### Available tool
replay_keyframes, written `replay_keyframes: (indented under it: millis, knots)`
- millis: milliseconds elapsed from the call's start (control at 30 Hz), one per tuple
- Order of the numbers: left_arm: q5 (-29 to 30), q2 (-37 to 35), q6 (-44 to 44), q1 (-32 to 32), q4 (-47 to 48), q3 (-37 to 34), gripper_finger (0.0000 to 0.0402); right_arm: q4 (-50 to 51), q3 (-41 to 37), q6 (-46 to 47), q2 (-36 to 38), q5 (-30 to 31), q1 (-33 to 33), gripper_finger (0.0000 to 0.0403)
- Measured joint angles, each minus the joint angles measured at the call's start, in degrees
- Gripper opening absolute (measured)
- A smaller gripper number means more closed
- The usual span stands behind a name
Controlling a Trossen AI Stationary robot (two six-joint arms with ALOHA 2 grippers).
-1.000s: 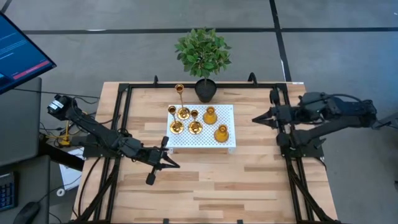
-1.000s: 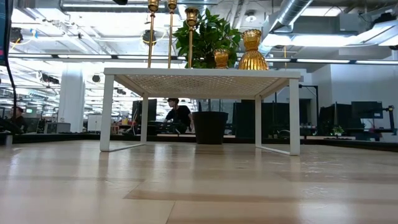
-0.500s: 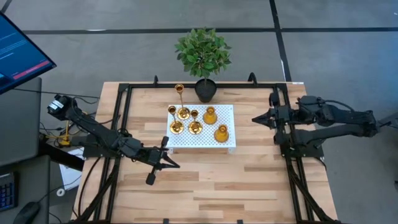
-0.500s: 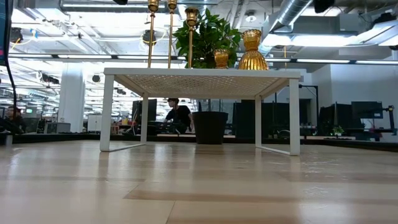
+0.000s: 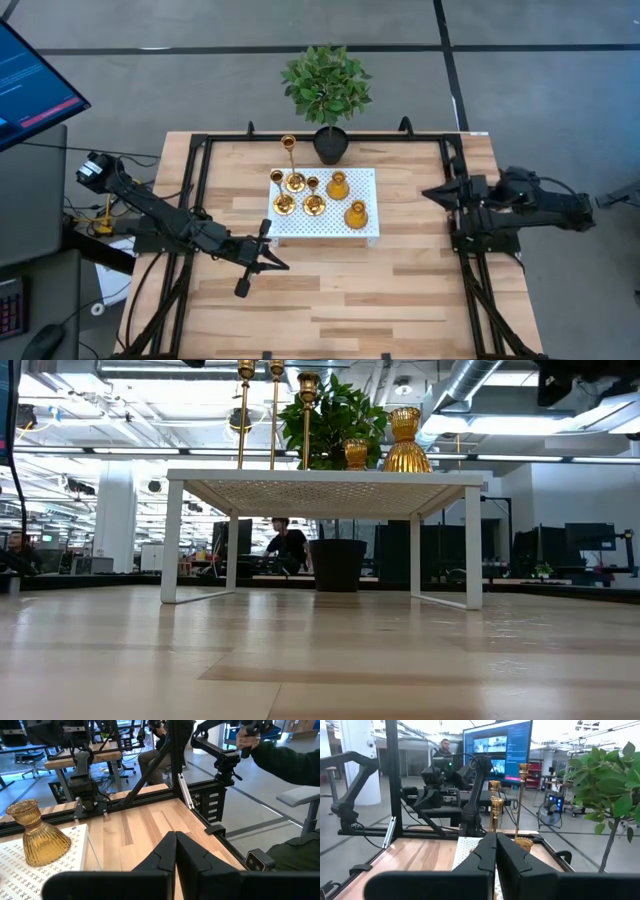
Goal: Pick & Place candle stick holders
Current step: Return to Home Position
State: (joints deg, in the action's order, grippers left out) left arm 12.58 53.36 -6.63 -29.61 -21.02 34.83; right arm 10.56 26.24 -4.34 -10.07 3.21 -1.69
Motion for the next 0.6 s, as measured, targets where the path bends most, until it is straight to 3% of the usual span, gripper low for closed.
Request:
replay_keyframes:
  millis: [433,600]
  knots:
    - [0.0,0.0,-0.4,0.0,0.0,0.0,0.0006,-3.9,-13.3,0.9,10.0,0.0,-0.1,0.0]
    - [0.0,0.0,-0.4,0.0,0.0,0.0,0.0005,-4.4,-16.4,1.4,9.9,-0.2,-0.1,0.0]
